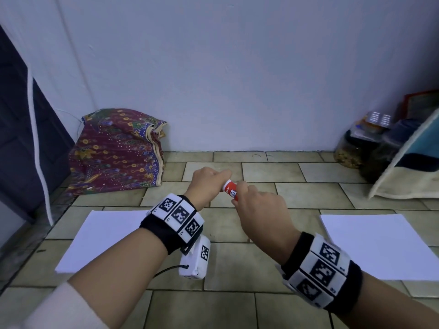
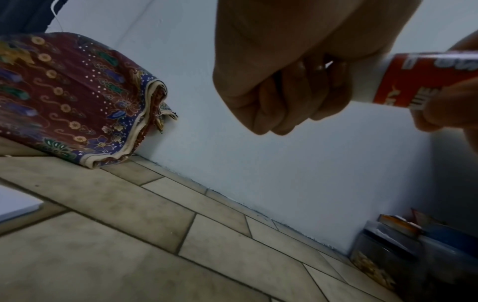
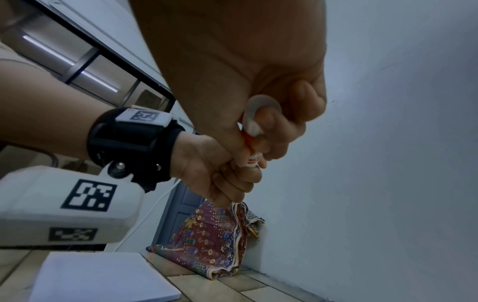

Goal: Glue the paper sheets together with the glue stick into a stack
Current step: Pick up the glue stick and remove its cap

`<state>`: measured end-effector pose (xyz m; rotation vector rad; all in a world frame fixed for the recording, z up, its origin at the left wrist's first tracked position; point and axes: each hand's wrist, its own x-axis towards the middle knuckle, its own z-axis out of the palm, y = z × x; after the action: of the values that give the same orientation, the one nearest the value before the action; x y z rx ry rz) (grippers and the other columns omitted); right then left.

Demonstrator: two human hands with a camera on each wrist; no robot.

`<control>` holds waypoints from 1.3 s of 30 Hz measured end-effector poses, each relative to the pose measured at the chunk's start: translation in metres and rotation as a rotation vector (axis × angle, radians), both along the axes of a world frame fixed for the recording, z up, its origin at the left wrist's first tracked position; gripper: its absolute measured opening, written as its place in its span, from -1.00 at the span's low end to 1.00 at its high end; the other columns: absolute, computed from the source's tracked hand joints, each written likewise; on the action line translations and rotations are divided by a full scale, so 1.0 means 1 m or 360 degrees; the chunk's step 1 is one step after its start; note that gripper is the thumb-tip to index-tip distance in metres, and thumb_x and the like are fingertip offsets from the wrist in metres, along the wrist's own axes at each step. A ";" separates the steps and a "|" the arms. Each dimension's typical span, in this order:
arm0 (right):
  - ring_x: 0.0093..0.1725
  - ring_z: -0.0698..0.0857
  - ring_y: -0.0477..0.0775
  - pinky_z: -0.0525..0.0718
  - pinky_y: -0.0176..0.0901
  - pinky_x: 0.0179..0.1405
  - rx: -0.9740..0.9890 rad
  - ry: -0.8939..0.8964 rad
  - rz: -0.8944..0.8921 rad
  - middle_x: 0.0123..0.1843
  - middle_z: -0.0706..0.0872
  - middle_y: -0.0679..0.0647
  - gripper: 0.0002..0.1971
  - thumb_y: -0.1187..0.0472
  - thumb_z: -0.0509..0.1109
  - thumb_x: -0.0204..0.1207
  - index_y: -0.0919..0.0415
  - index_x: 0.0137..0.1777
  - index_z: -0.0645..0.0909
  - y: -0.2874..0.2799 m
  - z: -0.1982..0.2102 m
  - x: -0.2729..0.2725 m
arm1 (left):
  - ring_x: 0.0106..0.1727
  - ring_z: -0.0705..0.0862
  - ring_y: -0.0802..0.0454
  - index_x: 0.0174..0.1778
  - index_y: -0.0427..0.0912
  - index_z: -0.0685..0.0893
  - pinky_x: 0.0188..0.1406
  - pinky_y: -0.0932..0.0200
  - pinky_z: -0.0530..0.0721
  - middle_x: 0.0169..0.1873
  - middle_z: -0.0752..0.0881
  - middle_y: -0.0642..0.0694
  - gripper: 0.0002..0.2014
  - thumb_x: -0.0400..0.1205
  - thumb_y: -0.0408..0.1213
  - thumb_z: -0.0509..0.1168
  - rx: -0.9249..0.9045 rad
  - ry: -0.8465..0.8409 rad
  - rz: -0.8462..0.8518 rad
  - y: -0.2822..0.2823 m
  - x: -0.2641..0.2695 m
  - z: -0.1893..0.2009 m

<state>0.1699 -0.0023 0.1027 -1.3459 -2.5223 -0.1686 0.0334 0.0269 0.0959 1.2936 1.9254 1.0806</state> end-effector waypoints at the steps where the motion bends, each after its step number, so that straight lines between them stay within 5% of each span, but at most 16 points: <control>1: -0.86 0.35 0.00 -0.26 -0.45 -0.34 -0.0015 -0.0019 0.0015 -0.67 0.45 0.00 -0.55 0.15 0.79 -0.20 0.21 -0.44 0.57 0.001 0.001 0.001 | -0.67 0.19 0.15 -0.69 -0.15 0.25 -0.68 0.31 0.21 -0.81 0.23 0.12 -0.50 0.57 -0.21 0.26 -0.0064 -0.0039 0.0015 0.002 0.005 0.000; 4: -0.86 0.34 0.00 -0.26 -0.45 -0.32 0.0085 -0.0062 0.0026 -0.69 0.44 0.01 -0.68 0.23 0.70 -0.07 0.21 -0.46 0.58 -0.009 0.011 0.007 | -0.53 0.34 0.02 -0.53 -0.21 0.46 -0.52 0.22 0.29 -0.59 0.48 -0.05 -0.64 0.61 -0.25 0.24 -0.0225 -0.0097 0.0112 0.007 -0.005 0.002; 5: -0.85 0.32 -0.01 -0.29 -0.41 -0.34 0.0210 -0.0048 0.0003 -0.68 0.44 0.00 -0.80 0.24 0.59 0.10 0.19 -0.45 0.58 -0.017 0.010 0.011 | -0.41 0.46 -0.05 -0.31 -0.29 0.61 -0.43 0.17 0.38 -0.39 0.63 -0.17 -0.74 0.67 -0.28 0.19 -0.0331 0.0011 0.0186 0.008 -0.021 0.004; 7: -0.81 0.21 0.03 -0.30 -0.34 -0.40 0.0265 -0.0030 0.0067 -0.64 0.45 0.00 -0.90 0.29 0.39 0.28 0.15 -0.40 0.55 -0.039 0.012 0.025 | -0.07 0.60 -0.22 0.21 -0.43 0.58 -0.20 0.06 0.50 0.10 0.65 -0.39 -0.66 0.73 -0.23 0.10 -0.0300 0.0177 0.0544 0.011 -0.070 0.009; 8: -0.75 0.16 0.04 -0.27 -0.34 -0.46 0.0194 -0.0027 0.0128 -0.60 0.48 0.01 -0.90 0.29 0.41 0.30 0.15 -0.35 0.54 -0.046 0.009 0.031 | 0.03 0.62 -0.28 0.26 -0.47 0.56 -0.13 0.01 0.55 0.17 0.62 -0.43 -0.57 0.71 -0.15 0.11 -0.0250 0.0122 0.0682 0.010 -0.089 0.016; 11: -0.65 0.35 0.07 -0.16 -0.27 -0.59 -0.0082 -0.0151 0.0136 -0.40 0.64 0.00 -0.70 0.02 0.57 0.36 0.13 -0.14 0.52 -0.039 0.004 0.036 | -0.10 0.67 -0.26 -0.13 -0.41 0.64 -0.17 0.03 0.61 -0.06 0.66 -0.39 -0.58 0.64 -0.04 0.18 -0.0145 0.0200 0.0583 0.015 -0.107 0.027; 13: -0.39 0.66 0.12 0.10 -0.16 -0.62 -0.0147 -0.0038 0.0096 -0.16 0.70 0.00 -0.70 -0.09 0.33 0.58 0.12 0.06 0.45 -0.023 0.006 0.032 | -0.34 0.59 -0.16 -0.39 -0.25 0.57 -0.32 0.12 0.50 -0.31 0.63 -0.29 -0.63 0.65 -0.08 0.21 -0.0218 0.0240 0.0371 0.022 -0.099 0.026; 15: -0.14 0.68 0.14 0.38 -0.09 -0.39 -0.0314 0.0053 0.0077 0.00 0.68 0.01 -0.69 -0.13 0.09 0.69 0.08 0.21 0.35 -0.008 0.000 0.032 | -0.35 0.60 -0.14 -0.44 -0.23 0.59 -0.29 0.14 0.50 -0.45 0.64 -0.23 -0.60 0.66 -0.09 0.21 -0.0327 0.0309 0.0209 0.026 -0.094 0.019; 21: -0.28 0.53 0.05 0.41 -0.12 -0.38 -0.0541 0.0255 0.0101 -0.24 0.53 -0.07 -0.72 -0.14 0.14 0.67 0.04 0.17 0.39 0.005 -0.016 0.037 | 0.03 0.72 -0.16 -0.04 -0.34 0.76 0.05 0.05 0.68 -0.05 0.78 -0.25 -0.68 0.58 -0.09 0.40 -0.0615 0.1023 -0.0039 0.042 -0.086 -0.028; 24: -0.32 0.53 0.02 0.39 -0.15 -0.41 -0.0606 0.0401 0.0116 -0.34 0.48 -0.12 -0.73 -0.14 0.20 0.64 0.03 0.10 0.42 0.009 -0.024 0.040 | 0.02 0.72 -0.13 -0.09 -0.23 0.76 -0.08 0.13 0.63 -0.02 0.77 -0.16 -0.86 0.49 -0.28 0.49 -0.0561 0.0981 -0.0035 0.050 -0.088 -0.048; 29: -0.35 0.51 -0.12 0.42 -0.22 -0.35 -0.0672 0.0571 0.0144 -0.34 0.52 -0.13 -0.78 -0.13 0.30 0.58 -0.07 0.11 0.51 0.016 -0.029 0.045 | 0.04 0.71 -0.19 0.02 -0.23 0.76 0.02 0.06 0.70 0.01 0.76 -0.22 -0.82 0.51 -0.38 0.37 -0.0538 0.0905 -0.0004 0.065 -0.082 -0.069; 32: -0.33 0.58 -0.15 0.43 -0.34 -0.34 -0.0727 0.0674 0.0177 -0.22 0.59 -0.14 -0.77 -0.12 0.34 0.56 -0.09 0.14 0.57 0.021 -0.031 0.046 | 0.07 0.70 -0.20 0.11 -0.19 0.75 -0.01 0.11 0.65 0.06 0.74 -0.22 -0.76 0.53 -0.34 0.37 -0.0602 0.0919 -0.0030 0.074 -0.086 -0.079; 35: -0.20 0.59 -0.11 0.53 -0.21 -0.18 -0.0759 0.0693 0.0185 -0.12 0.63 -0.12 -0.72 -0.11 0.34 0.56 -0.06 0.20 0.58 0.027 -0.037 0.045 | 0.16 0.67 -0.16 0.25 -0.11 0.69 0.04 0.10 0.63 0.17 0.70 -0.21 -0.67 0.55 -0.27 0.37 -0.0700 0.1048 -0.0099 0.079 -0.092 -0.084; 39: -0.25 0.54 -0.14 0.42 -0.31 -0.30 -0.0786 0.0614 0.0122 -0.16 0.59 -0.13 -0.74 -0.11 0.30 0.59 -0.02 0.17 0.52 0.035 -0.045 0.043 | 0.48 0.39 -0.16 0.54 -0.12 0.42 0.34 -0.03 0.45 0.47 0.46 -0.17 -0.41 0.59 -0.12 0.41 -0.0563 0.1326 -0.0194 0.074 -0.097 -0.082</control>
<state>0.2132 0.0323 0.0574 -1.2790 -2.3505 0.7038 -0.0638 0.1013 0.0136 1.7722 2.4099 0.0850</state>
